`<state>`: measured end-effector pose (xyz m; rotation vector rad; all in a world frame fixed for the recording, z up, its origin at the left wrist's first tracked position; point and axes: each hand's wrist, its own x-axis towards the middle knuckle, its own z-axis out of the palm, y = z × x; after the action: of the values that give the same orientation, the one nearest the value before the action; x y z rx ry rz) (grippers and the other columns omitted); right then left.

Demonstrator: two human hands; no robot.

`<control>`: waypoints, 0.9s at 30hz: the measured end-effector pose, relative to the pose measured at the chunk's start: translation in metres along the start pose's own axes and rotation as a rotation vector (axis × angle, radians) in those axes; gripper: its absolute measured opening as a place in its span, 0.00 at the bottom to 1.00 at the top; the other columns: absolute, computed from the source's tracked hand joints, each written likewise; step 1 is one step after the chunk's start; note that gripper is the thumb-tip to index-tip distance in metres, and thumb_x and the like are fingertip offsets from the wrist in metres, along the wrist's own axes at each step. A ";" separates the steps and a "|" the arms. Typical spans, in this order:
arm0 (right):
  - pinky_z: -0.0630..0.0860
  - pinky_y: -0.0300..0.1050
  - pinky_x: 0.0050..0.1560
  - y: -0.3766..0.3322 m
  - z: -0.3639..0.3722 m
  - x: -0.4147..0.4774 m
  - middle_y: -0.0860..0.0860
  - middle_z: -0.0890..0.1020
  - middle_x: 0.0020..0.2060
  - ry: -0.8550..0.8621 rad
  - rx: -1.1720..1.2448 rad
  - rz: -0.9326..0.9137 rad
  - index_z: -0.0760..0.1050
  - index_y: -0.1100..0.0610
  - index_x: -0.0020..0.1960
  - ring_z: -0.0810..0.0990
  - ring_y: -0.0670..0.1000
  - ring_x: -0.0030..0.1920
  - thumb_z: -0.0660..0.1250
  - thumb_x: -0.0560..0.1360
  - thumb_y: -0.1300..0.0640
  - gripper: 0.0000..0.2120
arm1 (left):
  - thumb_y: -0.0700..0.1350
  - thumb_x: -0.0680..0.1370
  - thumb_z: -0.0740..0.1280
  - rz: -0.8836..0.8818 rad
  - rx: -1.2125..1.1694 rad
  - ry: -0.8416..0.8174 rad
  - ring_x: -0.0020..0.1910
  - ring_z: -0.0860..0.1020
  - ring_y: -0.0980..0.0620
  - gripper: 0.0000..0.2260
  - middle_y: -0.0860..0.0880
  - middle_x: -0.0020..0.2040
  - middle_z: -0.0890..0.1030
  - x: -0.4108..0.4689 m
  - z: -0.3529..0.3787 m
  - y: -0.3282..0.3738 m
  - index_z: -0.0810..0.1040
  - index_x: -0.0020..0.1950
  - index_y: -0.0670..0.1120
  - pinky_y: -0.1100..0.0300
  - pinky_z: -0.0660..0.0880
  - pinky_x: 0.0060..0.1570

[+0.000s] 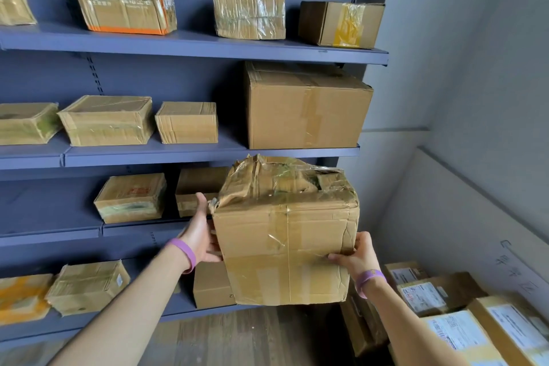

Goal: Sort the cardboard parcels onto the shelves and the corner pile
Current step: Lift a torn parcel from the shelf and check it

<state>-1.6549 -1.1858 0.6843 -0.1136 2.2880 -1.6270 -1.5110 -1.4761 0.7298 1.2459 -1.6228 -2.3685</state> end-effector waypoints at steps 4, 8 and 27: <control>0.78 0.45 0.44 0.003 0.006 0.000 0.57 0.80 0.51 -0.040 0.067 0.014 0.68 0.57 0.52 0.80 0.55 0.52 0.71 0.68 0.76 0.22 | 0.77 0.71 0.55 0.014 -0.067 0.066 0.69 0.70 0.36 0.36 0.42 0.69 0.74 0.000 -0.003 0.005 0.68 0.73 0.57 0.35 0.68 0.57; 0.79 0.56 0.53 -0.005 0.006 0.000 0.61 0.81 0.56 0.040 0.341 0.172 0.74 0.58 0.50 0.78 0.55 0.49 0.55 0.76 0.72 0.14 | 0.68 0.75 0.62 0.057 -0.198 0.042 0.54 0.76 0.42 0.20 0.44 0.54 0.80 -0.004 -0.002 0.005 0.78 0.54 0.53 0.41 0.70 0.57; 0.77 0.59 0.55 -0.016 -0.004 -0.004 0.60 0.85 0.52 -0.319 0.599 0.243 0.80 0.58 0.55 0.82 0.63 0.52 0.63 0.77 0.43 0.19 | 0.73 0.74 0.56 0.039 -0.095 0.032 0.61 0.78 0.40 0.33 0.39 0.57 0.83 0.006 -0.026 -0.022 0.80 0.59 0.47 0.43 0.68 0.68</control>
<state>-1.6548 -1.1863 0.7011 0.0447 1.4521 -1.9187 -1.4901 -1.4891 0.7049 1.2175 -1.4927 -2.3593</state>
